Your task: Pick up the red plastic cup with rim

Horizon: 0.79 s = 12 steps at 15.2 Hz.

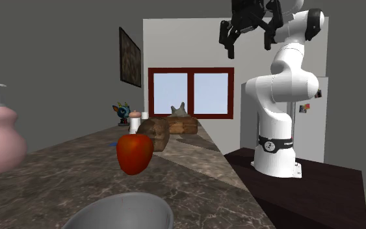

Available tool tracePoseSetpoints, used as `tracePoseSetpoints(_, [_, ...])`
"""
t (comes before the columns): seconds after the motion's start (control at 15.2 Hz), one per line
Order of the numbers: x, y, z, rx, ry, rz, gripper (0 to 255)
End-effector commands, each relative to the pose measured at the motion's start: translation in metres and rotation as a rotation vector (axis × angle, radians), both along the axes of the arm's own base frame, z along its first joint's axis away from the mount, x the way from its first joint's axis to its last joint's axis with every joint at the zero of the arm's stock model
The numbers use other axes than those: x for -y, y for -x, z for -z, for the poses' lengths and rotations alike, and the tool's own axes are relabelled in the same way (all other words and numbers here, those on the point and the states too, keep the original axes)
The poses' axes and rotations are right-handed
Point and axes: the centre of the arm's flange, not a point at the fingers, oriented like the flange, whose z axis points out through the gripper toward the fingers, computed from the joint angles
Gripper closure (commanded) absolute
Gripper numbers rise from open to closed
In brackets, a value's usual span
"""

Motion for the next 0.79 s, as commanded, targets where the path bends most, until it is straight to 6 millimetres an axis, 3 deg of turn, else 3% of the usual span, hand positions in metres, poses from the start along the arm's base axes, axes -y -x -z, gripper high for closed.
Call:
tracePoseSetpoints(0.0, [0.000, 0.000, 0.000, 0.000, 0.000, 0.000, 0])
tracePoseSetpoints(0.73, [0.006, -0.129, 0.075, -0.030, -0.041, 0.003, 0])
